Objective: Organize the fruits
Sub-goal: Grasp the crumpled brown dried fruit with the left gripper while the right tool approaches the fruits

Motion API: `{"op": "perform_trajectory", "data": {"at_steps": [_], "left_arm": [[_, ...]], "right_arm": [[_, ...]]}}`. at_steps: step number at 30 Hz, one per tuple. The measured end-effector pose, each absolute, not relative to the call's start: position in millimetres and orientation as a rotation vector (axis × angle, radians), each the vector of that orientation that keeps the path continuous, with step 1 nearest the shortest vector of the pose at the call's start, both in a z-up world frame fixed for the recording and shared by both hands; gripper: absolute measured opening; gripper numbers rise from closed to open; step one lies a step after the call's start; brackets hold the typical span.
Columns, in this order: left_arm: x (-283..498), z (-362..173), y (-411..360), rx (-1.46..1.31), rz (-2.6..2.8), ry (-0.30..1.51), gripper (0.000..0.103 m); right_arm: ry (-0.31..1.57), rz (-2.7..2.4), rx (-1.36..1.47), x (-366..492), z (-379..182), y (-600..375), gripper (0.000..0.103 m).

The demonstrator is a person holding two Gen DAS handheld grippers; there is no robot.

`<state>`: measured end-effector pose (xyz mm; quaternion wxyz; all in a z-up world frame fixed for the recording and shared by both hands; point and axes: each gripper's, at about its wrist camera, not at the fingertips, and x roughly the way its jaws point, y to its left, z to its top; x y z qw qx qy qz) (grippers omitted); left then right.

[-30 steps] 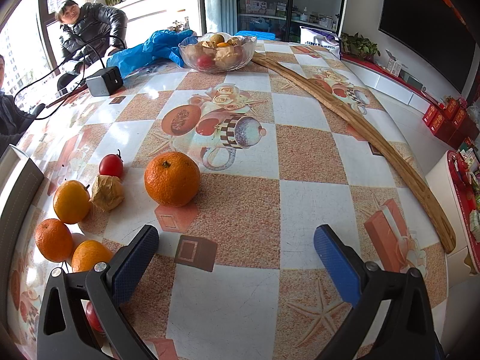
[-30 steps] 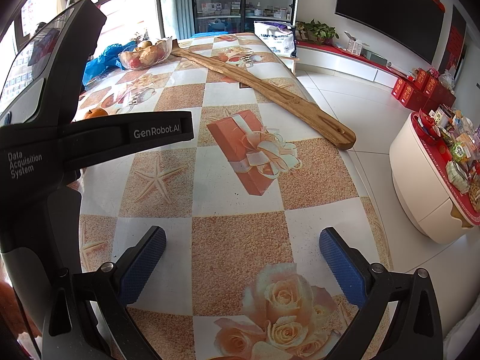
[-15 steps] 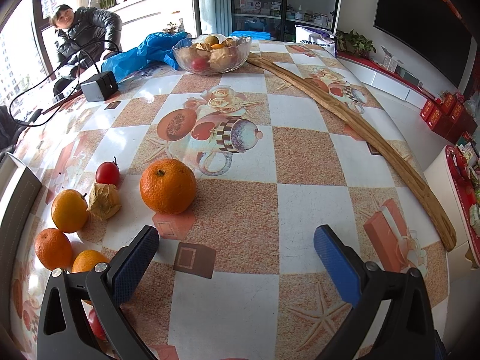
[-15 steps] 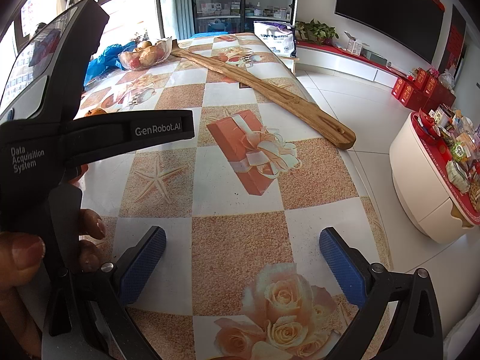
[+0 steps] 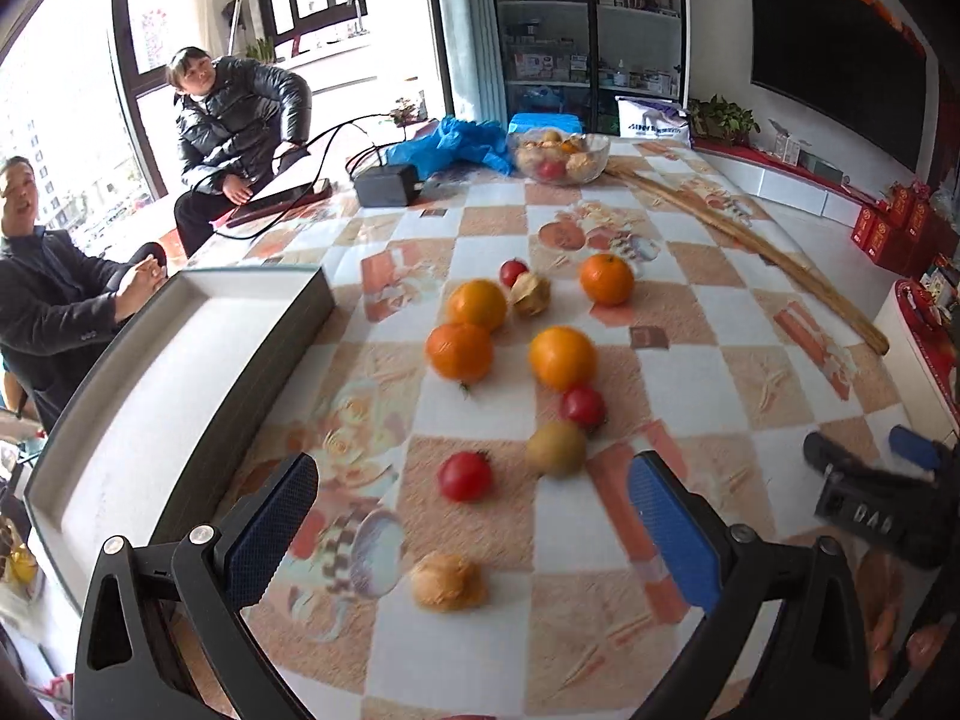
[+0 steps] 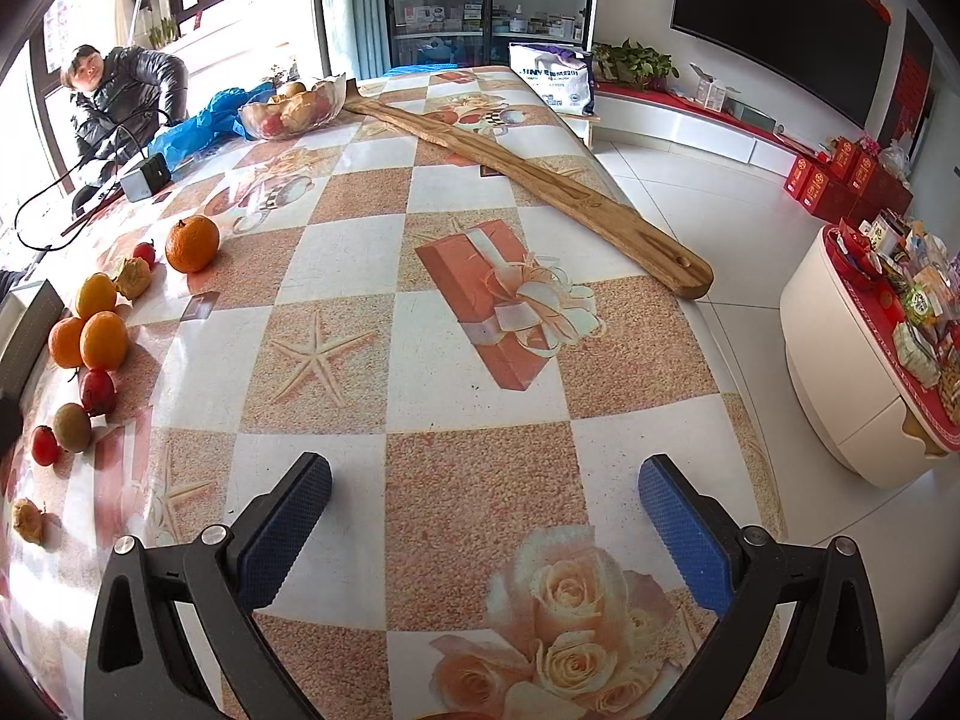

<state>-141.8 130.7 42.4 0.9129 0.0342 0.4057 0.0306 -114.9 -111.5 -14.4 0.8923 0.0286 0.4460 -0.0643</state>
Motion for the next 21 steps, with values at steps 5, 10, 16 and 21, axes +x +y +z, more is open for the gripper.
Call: {"op": "perform_trajectory", "data": {"at_steps": [5, 10, 16, 21], "left_arm": [[-141, 4, 142, 0.079, 0.07, 0.924, 0.103], [-134, -3, 153, -0.013, 0.04, 0.942, 0.103], [-139, -1, 154, -0.012, 0.047, 0.911, 0.103], [-140, 0, 154, -0.012, 0.046, 0.914, 0.103]], "right_arm": [[0.931, -0.133, 0.061, -116, -14, -112, 0.103], [0.938, -0.131, 0.064, -116, -13, -112, 0.103], [0.927, -0.131, 0.063, -117, -13, -112, 0.103], [0.922, -0.131, 0.063, -116, -14, -112, 0.103]]}}
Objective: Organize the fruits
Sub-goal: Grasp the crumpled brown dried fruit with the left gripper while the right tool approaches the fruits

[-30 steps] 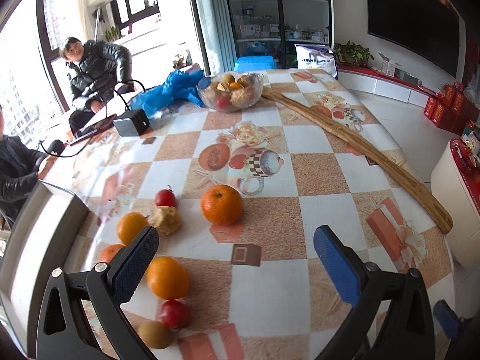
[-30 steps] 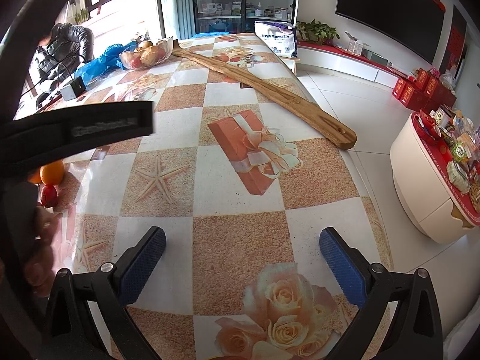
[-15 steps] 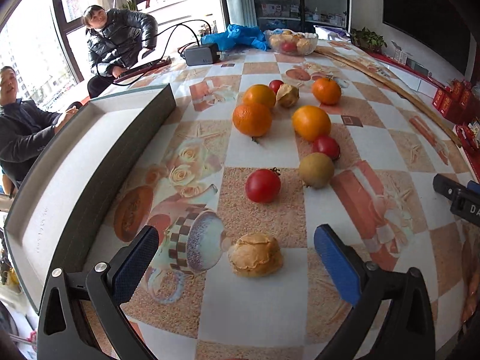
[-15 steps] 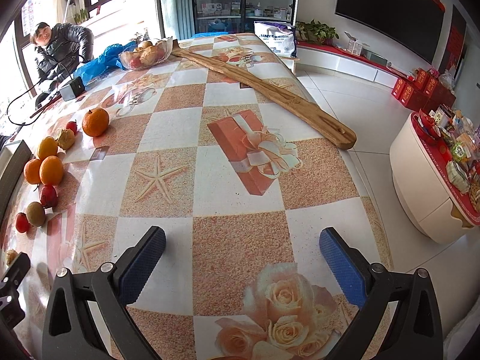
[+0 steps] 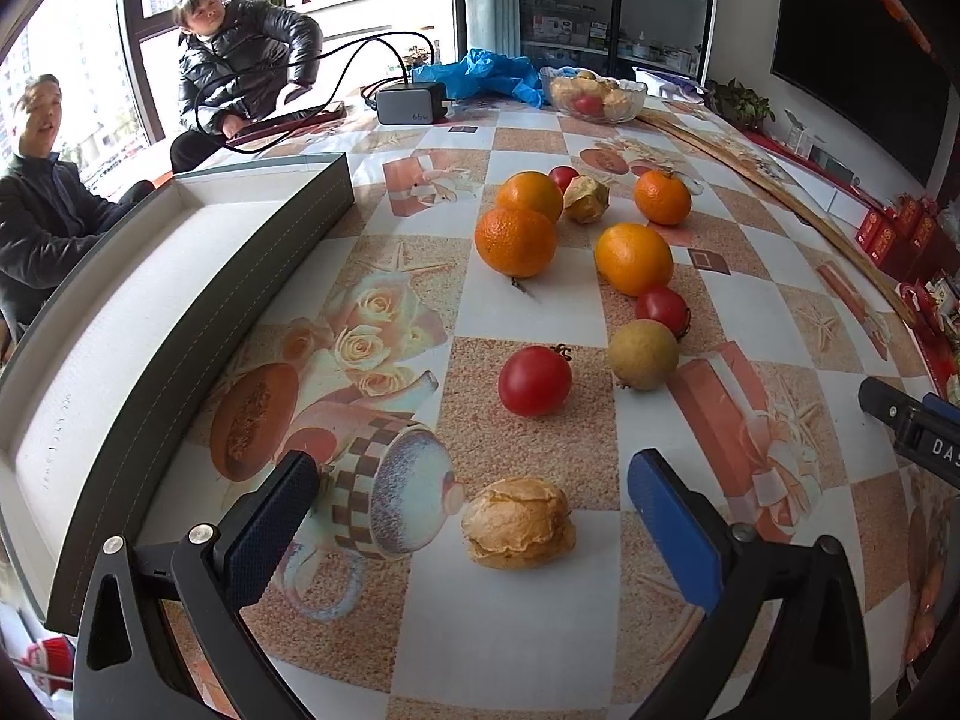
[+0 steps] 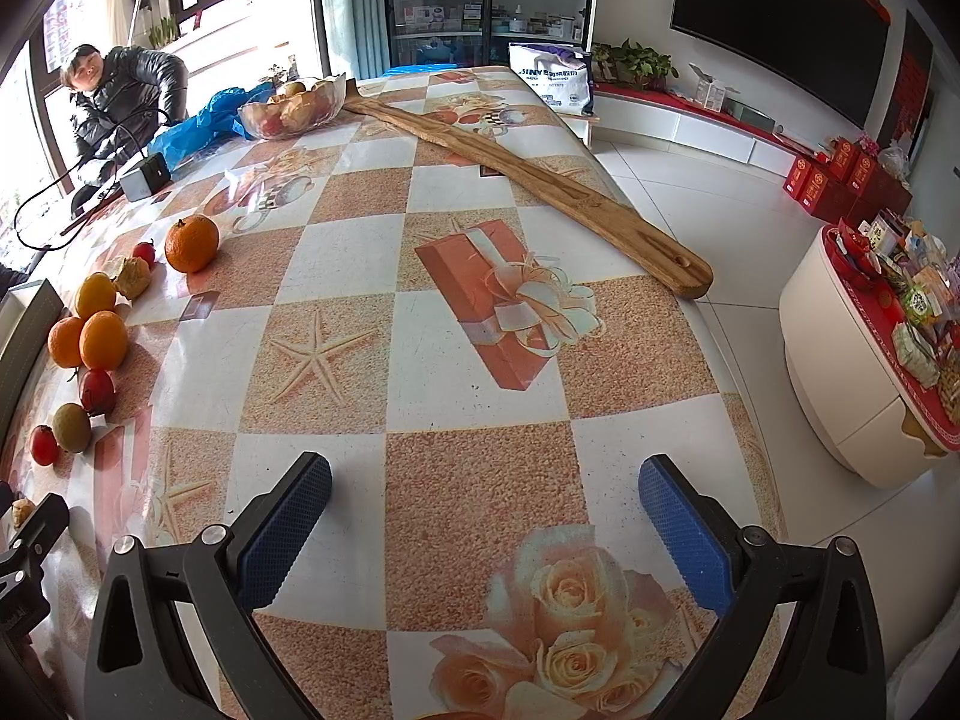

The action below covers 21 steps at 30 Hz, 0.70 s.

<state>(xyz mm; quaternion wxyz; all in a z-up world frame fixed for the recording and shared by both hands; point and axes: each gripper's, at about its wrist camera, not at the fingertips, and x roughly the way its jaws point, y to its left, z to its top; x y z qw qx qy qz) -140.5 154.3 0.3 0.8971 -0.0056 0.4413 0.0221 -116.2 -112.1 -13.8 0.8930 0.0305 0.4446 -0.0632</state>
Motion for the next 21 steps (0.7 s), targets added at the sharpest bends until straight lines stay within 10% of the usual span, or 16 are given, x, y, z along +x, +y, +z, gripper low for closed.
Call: {"op": "perform_trajectory", "data": {"at_steps": [9, 12, 14, 21], "left_arm": [[-145, 6, 150, -0.02, 0.065, 0.96, 0.093], [-144, 11, 153, -0.025, 0.058, 0.956, 0.063], [-141, 14, 162, -0.029, 0.071, 0.959, 0.022], [-149, 13, 194, -0.022, 0.104, 0.949, 0.021]], "right_arm": [[0.92, -0.131, 0.063, -116, -14, -112, 0.103], [0.921, -0.13, 0.067, -116, -14, -112, 0.103], [0.934, -0.13, 0.069, -115, -13, -112, 0.103], [0.95, -0.073, 0.05, -115, -13, -89, 0.103]]}}
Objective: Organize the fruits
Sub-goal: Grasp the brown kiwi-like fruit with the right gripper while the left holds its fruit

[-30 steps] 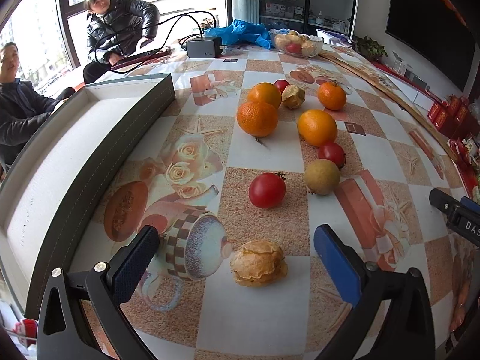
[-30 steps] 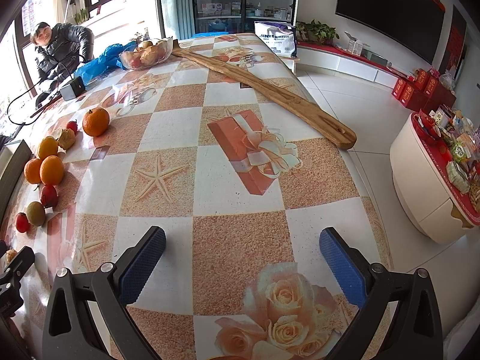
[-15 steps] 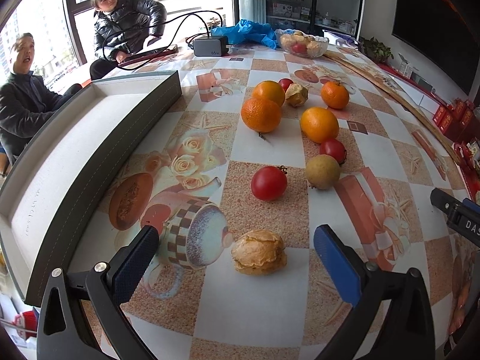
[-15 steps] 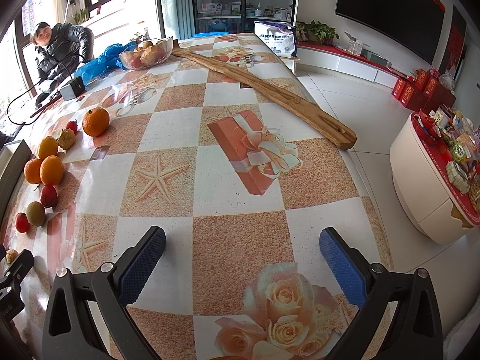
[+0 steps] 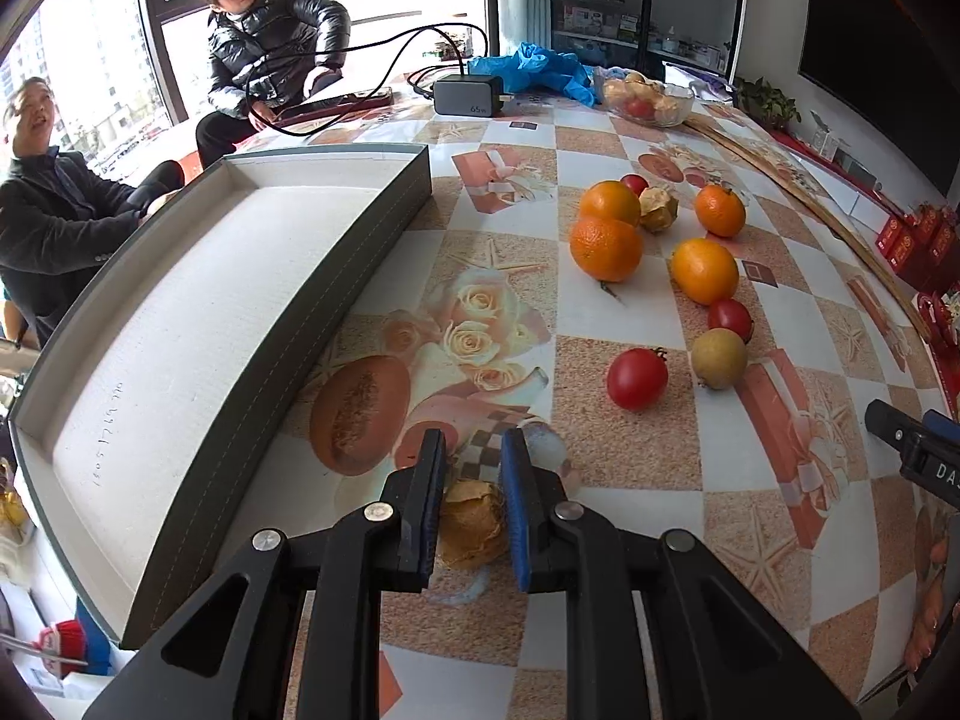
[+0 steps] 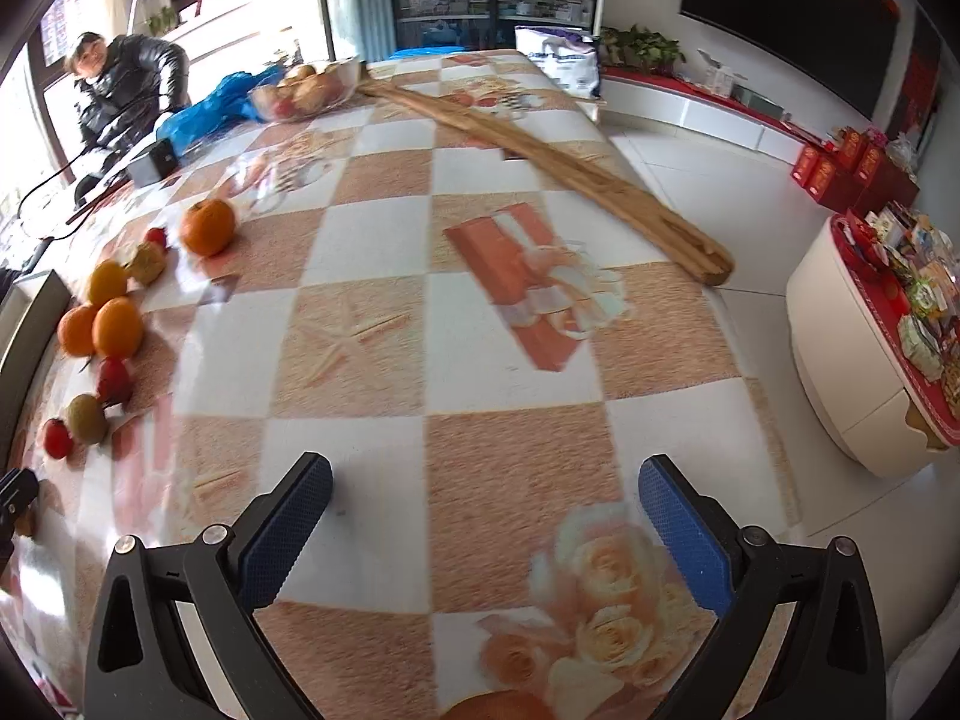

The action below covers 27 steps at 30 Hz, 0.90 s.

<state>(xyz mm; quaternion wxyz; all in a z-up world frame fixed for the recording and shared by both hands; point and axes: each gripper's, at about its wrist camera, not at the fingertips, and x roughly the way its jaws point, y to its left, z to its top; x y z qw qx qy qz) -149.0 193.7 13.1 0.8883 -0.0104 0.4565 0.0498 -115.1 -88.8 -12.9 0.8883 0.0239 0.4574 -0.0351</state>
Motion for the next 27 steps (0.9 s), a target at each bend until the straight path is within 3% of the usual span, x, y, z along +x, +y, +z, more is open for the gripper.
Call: {"op": "perform_trajectory", "data": {"at_steps": [10, 12, 13, 15, 16, 19, 27], "left_arm": [[-156, 13, 206, -0.012, 0.093, 0.937, 0.024], [-156, 13, 206, -0.013, 0.088, 0.934, 0.024], [-156, 13, 206, -0.01, 0.088, 0.932, 0.024], [-156, 13, 205, -0.003, 0.091, 0.927, 0.024], [-157, 13, 205, -0.002, 0.092, 0.927, 0.024], [-159, 14, 209, -0.036, 0.081, 0.928, 0.022], [-173, 14, 214, -0.072, 0.077, 0.901, 0.021]], "right_arm": [[0.936, 0.289, -0.103, -106, -5, 50, 0.103], [0.932, 0.317, -0.096, -104, -1, 61, 0.095], [0.943, 0.311, -0.117, -98, -4, 64, 0.086], [0.934, 0.317, -0.128, -95, -2, 70, 0.062], [0.927, 0.317, -0.131, -95, 0, 72, 0.042], [0.924, 0.342, -0.076, -98, 3, 65, 0.028], [0.881, 0.249, 0.066, -129, 3, -12, 0.028]]}}
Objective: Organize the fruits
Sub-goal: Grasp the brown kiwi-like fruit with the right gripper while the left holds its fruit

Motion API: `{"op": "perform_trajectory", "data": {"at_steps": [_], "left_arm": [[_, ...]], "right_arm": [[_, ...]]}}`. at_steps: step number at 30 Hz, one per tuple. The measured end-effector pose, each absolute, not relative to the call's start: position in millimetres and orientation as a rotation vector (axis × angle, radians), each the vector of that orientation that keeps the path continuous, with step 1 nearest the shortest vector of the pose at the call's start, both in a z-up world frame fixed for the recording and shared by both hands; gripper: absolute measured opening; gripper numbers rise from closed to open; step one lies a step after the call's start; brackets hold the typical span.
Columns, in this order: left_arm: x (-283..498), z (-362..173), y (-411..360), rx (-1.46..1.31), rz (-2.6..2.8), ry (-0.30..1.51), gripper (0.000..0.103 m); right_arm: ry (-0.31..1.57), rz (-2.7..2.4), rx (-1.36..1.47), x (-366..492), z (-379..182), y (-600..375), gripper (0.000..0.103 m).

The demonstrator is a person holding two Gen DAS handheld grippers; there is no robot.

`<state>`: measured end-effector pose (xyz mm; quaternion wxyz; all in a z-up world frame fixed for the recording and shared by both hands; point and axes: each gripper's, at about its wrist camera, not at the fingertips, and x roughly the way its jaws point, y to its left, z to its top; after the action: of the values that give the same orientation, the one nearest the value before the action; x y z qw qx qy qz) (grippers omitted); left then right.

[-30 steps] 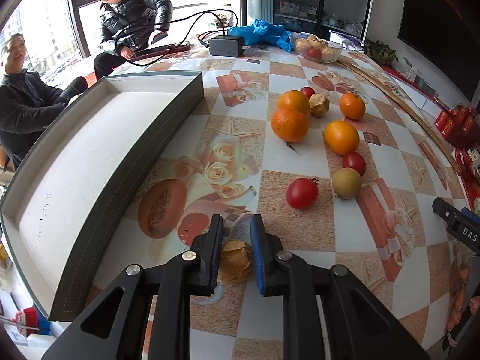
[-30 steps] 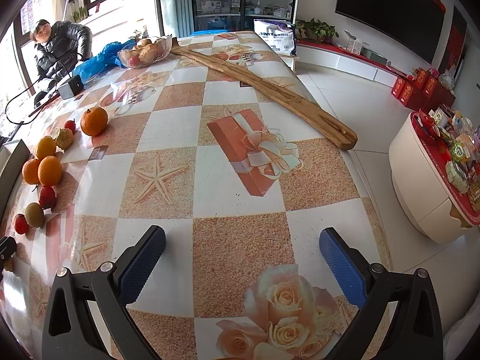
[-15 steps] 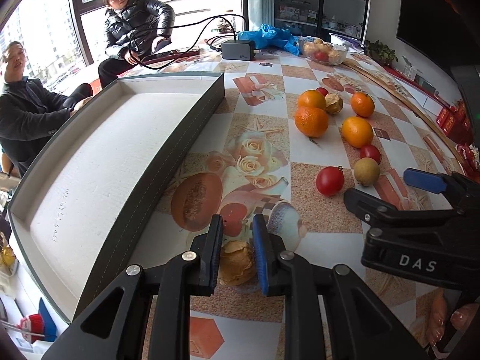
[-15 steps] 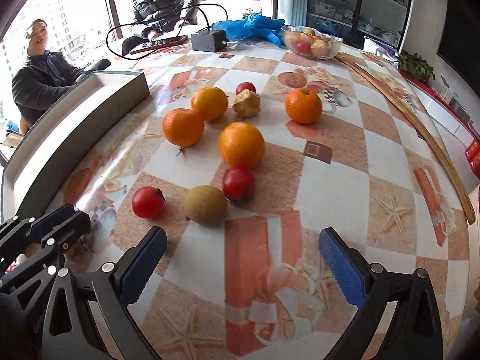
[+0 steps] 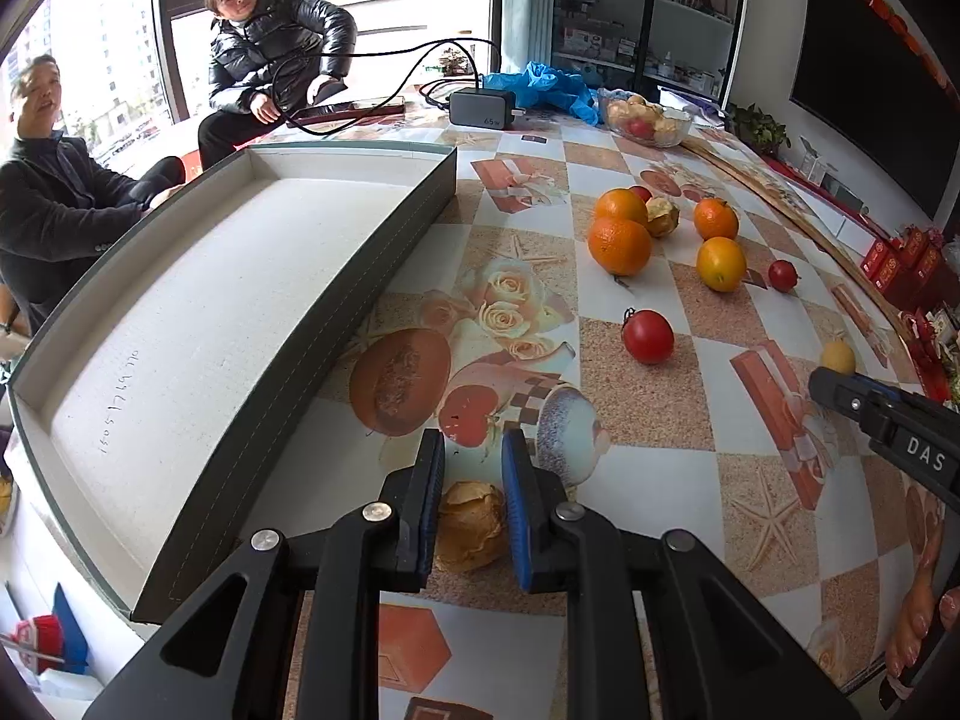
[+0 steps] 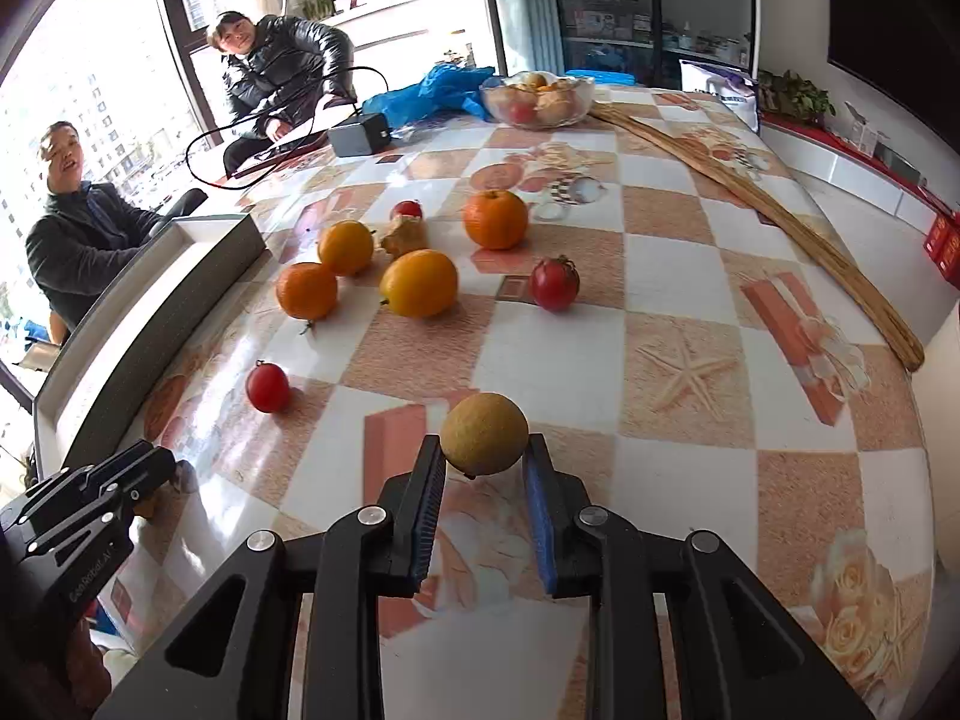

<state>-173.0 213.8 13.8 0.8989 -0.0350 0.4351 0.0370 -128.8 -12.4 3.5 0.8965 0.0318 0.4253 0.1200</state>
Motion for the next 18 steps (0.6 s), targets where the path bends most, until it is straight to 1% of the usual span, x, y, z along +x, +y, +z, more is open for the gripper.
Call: {"op": "perform_trajectory", "data": {"at_steps": [4, 18], "left_arm": [[-175, 13, 209, -0.051, 0.098, 0.895, 0.021], [-175, 12, 204, -0.033, 0.122, 0.891, 0.021]], "right_arm": [[0.828, 0.197, 0.101, -141, -2, -37, 0.028], [0.823, 0.192, 0.125, -141, -3, -41, 0.028]]}}
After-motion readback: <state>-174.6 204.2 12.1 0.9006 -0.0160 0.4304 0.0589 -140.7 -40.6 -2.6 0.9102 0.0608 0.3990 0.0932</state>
